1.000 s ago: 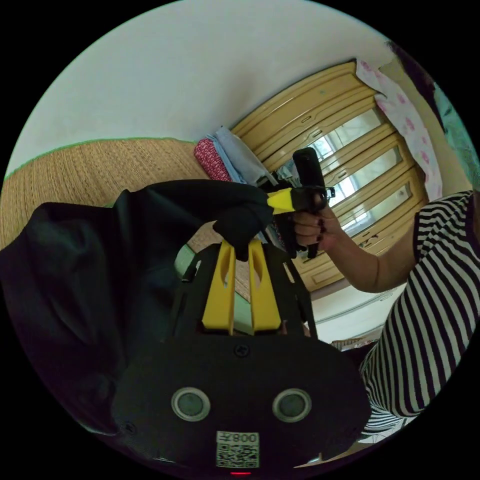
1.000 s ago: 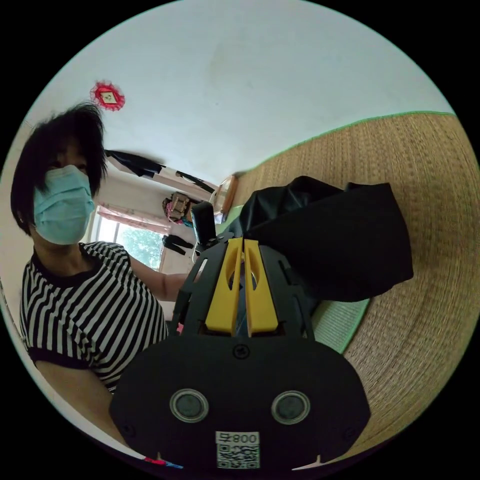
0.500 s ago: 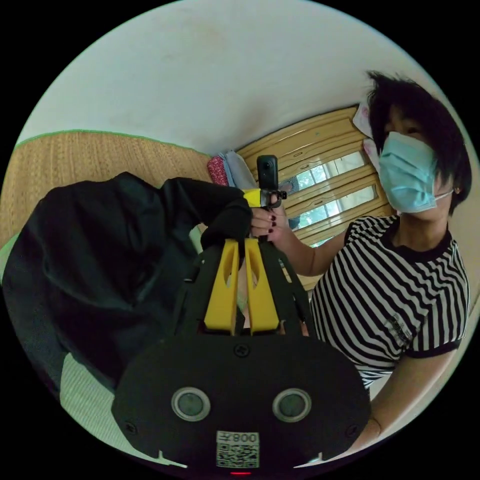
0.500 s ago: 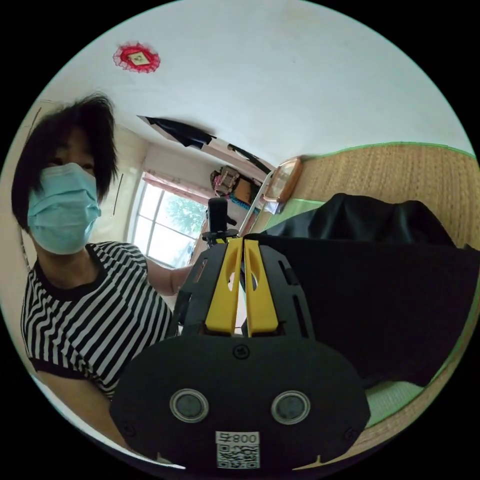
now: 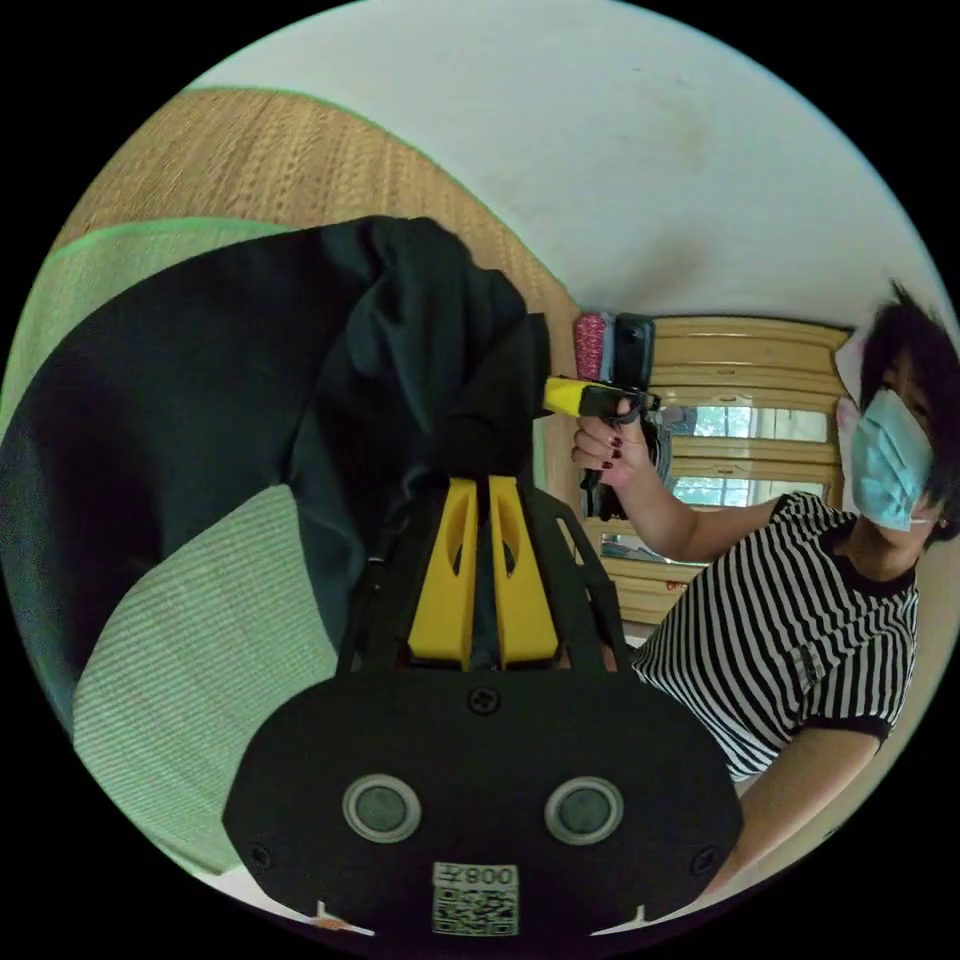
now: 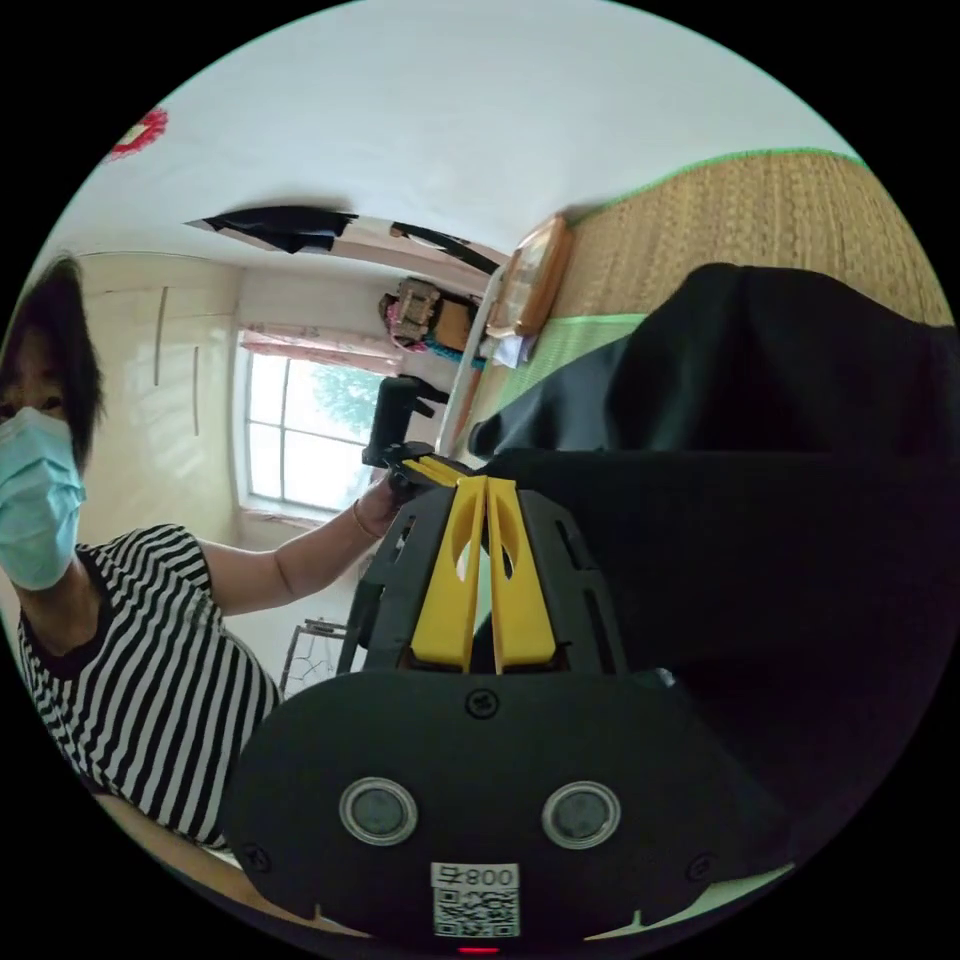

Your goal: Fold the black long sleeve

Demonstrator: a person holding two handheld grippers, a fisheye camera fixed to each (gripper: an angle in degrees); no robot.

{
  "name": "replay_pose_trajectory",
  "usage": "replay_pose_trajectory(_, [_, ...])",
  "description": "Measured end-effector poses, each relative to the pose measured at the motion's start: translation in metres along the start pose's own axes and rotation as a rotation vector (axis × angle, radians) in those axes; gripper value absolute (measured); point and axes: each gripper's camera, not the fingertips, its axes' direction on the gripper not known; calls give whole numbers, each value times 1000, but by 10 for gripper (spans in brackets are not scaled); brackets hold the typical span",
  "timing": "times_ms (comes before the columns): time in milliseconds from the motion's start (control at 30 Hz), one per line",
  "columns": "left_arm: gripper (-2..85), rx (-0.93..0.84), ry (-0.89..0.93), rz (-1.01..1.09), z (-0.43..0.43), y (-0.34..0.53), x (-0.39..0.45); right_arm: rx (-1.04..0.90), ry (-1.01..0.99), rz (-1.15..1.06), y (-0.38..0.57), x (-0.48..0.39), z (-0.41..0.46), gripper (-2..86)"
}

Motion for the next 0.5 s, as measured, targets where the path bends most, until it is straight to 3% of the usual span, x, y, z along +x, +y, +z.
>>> replay_pose_trajectory(167, [34, 73, -27, -157, -6, 15, -43, -18, 150, 41, -6, 15, 21, 0])
replay_pose_trajectory(333, [32, 224, -176, -190, -22, 40, -34, -161, 508, -52, -19, 12, 75, 0])
replay_pose_trajectory(367, [25, 269, -276, -165, -26, 44, -21, -176, 549, -68, -20, 12, 83, 0])
replay_pose_trajectory(500, [8, 295, -374, 41, -11, 35, 17, -243, 784, -158, -27, 9, 135, 1])
